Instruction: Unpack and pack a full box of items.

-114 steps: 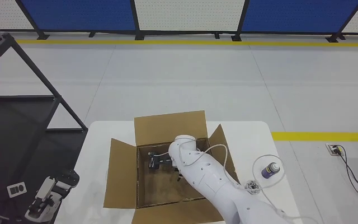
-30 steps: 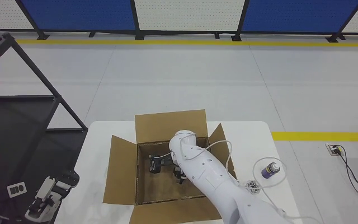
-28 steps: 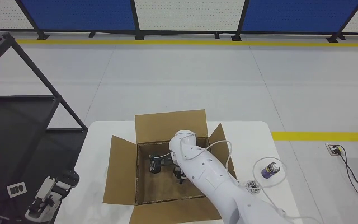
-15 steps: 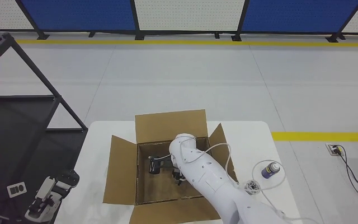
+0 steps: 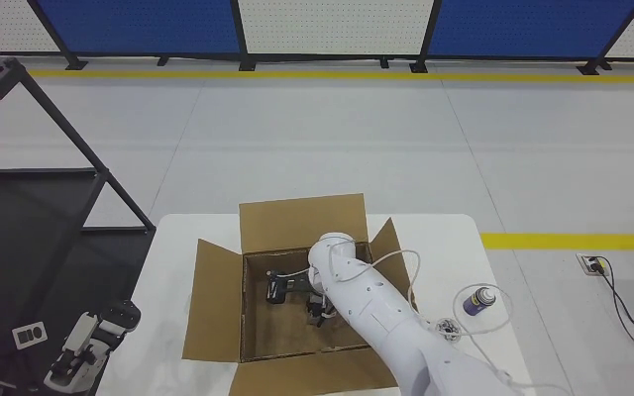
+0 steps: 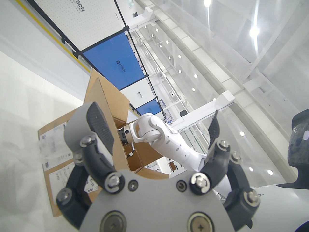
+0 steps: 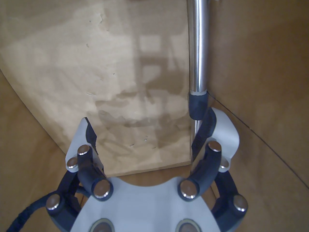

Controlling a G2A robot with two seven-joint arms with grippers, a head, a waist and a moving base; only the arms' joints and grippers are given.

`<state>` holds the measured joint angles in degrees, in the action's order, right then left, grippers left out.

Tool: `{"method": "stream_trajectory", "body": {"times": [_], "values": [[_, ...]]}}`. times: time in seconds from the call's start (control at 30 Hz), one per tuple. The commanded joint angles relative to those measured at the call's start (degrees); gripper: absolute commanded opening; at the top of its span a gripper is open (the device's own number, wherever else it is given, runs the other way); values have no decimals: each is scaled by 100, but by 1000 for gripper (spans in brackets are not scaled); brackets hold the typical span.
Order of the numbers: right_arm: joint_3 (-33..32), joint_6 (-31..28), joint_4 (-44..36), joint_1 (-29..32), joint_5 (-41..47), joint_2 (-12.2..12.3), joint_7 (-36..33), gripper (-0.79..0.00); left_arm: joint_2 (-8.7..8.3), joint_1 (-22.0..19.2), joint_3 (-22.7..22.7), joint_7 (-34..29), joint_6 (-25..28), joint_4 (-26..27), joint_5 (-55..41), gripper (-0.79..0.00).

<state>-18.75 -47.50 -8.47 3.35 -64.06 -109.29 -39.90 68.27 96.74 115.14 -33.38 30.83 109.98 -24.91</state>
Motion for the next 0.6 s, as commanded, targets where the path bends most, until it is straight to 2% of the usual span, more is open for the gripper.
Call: {"method": "stream_trajectory", "body": {"times": [0.0, 0.57], "values": [[-28, 22, -6, -10, 45, 3, -52, 0, 0, 0, 0, 0, 0, 0, 0, 0], [-216, -5, -5, 23, 346, -19, -623, 0, 0, 0, 0, 0, 0, 0, 0, 0]]}}
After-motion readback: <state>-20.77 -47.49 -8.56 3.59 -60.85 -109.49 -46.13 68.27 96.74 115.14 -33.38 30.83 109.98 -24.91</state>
